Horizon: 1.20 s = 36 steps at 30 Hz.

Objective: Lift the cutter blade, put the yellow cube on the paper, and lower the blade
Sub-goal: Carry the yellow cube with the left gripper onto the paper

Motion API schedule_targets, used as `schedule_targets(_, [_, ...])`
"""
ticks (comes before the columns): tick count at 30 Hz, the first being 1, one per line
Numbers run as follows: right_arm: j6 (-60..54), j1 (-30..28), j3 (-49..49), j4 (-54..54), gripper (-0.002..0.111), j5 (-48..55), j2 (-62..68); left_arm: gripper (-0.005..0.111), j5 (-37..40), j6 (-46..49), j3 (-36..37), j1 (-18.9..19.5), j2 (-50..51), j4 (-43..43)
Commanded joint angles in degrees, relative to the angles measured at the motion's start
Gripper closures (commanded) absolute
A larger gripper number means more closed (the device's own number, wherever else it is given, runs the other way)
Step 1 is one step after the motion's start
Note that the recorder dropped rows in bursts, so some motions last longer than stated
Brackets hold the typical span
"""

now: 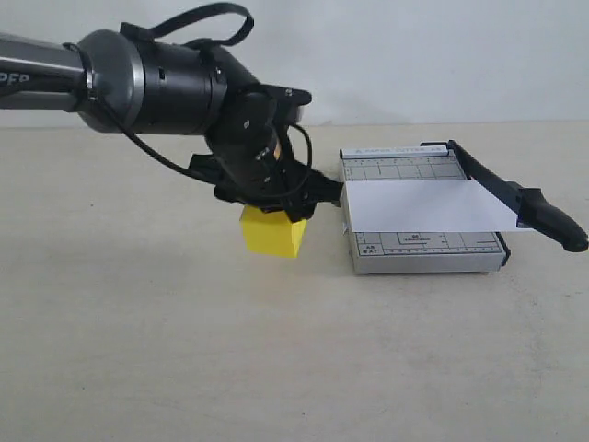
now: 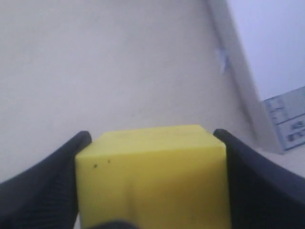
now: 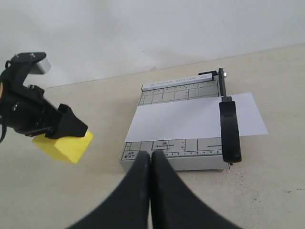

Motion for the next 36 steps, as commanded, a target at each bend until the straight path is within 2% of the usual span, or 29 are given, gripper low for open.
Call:
schedule_targets(1, [-0.74, 0.14, 0.15, 0.05, 0.108, -1.07, -0.09, 0.102, -1.26, 7.9, -4.74, -2.97, -0.77, -5.03])
schedule_targets(4, [-0.74, 0.14, 0.15, 0.05, 0.108, -1.87, -0.09, 0.102, -4.54, 10.66, -7.74, -5.44, -0.01, -7.39])
schedule_targets(8, [-0.74, 0.14, 0.15, 0.05, 0.108, -2.09, -0.09, 0.102, -6.09, 11.17, -13.68, -8.05, 2.83, -6.29])
schedule_targets(17, [-0.74, 0.14, 0.15, 0.05, 0.108, -1.61, -0.09, 0.102, -3.72, 11.28, -26.43, -8.7, 11.85, -4.75])
schedule_targets(29, [-0.41, 0.14, 0.15, 0.05, 0.108, -0.85, -0.09, 0.102, -4.36, 11.28, -32.42, -8.7, 19.43, -2.58])
schedule_targets(36, [-0.38, 0.14, 0.15, 0.05, 0.108, -0.09, -0.09, 0.102, -4.49, 10.99, -34.17, -8.58, 20.5, 0.87])
